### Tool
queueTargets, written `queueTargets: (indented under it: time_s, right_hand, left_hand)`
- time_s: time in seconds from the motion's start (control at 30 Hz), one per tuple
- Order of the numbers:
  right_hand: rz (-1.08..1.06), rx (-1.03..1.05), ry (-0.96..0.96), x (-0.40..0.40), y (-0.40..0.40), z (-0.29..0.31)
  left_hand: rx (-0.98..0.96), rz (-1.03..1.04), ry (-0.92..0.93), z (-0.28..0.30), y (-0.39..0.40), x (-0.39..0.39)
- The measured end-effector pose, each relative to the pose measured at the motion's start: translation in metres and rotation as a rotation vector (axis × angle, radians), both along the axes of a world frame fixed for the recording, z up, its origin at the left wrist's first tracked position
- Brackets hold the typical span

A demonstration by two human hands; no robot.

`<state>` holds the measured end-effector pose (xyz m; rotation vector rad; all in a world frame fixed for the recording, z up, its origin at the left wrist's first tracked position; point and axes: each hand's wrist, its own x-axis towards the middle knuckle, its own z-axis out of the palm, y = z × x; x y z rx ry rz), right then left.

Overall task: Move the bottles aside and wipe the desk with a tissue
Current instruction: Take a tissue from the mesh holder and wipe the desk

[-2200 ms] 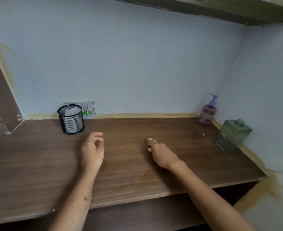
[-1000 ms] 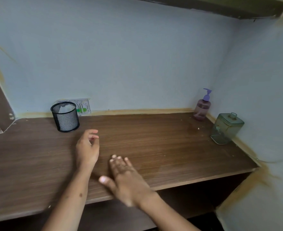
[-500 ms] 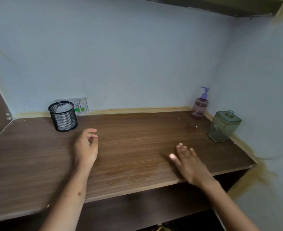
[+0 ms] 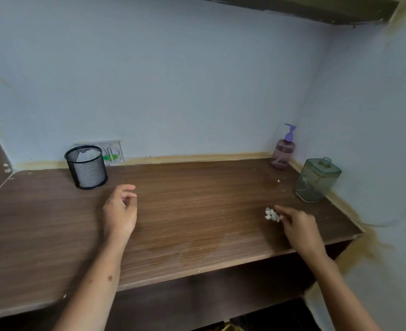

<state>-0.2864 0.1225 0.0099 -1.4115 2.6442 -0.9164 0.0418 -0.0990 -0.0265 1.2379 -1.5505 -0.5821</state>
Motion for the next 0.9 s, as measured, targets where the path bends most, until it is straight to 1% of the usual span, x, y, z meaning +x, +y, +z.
queueTargets:
  time_s: [0.23,0.33,0.47,0.6,0.77,0.9]
  right_hand:
    - [0.086,0.116,0.203,0.007,-0.027,-0.014]
    - [0.058,0.136,0.246,-0.003,-0.038,-0.014]
    - [-0.063,0.214,0.237,-0.03,-0.056,-0.009]
    - [-0.189,0.225,0.237,-0.052,-0.081,0.002]
    - [-0.267,0.271,0.241,-0.067,-0.11,0.005]
    - [-0.292,0.327,0.177,-0.067,-0.134,0.006]
  left_hand:
    - [0.017,0.002,-0.012,0.001,0.002,0.0]
    - [0.011,-0.001,-0.018,0.001,0.001,0.0]
    - [0.011,-0.004,-0.011,0.001,0.001,-0.001]
    - [0.016,0.002,-0.027,0.002,0.002,-0.001]
    - [0.014,-0.003,-0.026,0.001,-0.003,-0.002]
    - [0.006,-0.009,-0.039,0.001,-0.006,-0.004]
